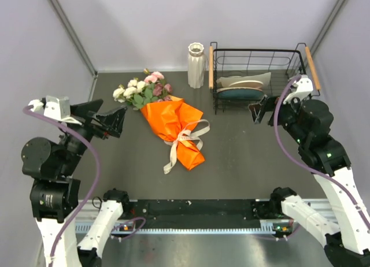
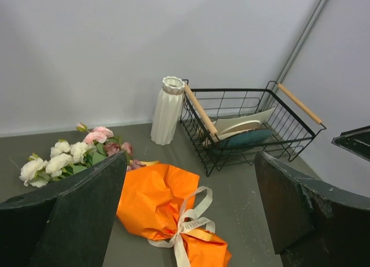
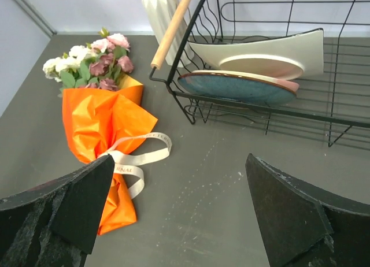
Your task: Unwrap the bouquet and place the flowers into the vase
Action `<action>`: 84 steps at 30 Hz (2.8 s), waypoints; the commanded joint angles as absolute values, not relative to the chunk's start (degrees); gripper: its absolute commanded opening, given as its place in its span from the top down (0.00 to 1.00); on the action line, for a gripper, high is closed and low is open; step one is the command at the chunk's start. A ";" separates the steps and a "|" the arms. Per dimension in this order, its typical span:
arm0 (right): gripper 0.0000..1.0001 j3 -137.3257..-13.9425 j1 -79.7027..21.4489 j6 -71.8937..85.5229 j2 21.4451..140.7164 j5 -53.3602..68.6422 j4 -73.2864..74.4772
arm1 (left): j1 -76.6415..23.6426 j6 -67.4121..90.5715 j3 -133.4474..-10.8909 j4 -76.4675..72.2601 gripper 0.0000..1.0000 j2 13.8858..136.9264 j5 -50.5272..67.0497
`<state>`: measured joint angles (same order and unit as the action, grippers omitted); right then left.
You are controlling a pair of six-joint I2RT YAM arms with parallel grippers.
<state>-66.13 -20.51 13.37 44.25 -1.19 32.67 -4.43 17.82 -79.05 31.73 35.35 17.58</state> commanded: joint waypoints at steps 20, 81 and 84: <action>0.14 -58.38 -33.31 20.92 76.81 20.02 6.96 | -11.41 22.06 -56.00 28.40 0.30 52.55 26.73; 1.00 -71.80 -38.76 15.81 98.26 29.44 2.20 | -22.51 41.30 -38.85 8.51 0.34 69.43 10.38; 1.00 -71.28 -38.85 16.43 98.09 29.80 2.02 | -16.63 48.84 -31.25 3.19 0.42 67.95 13.79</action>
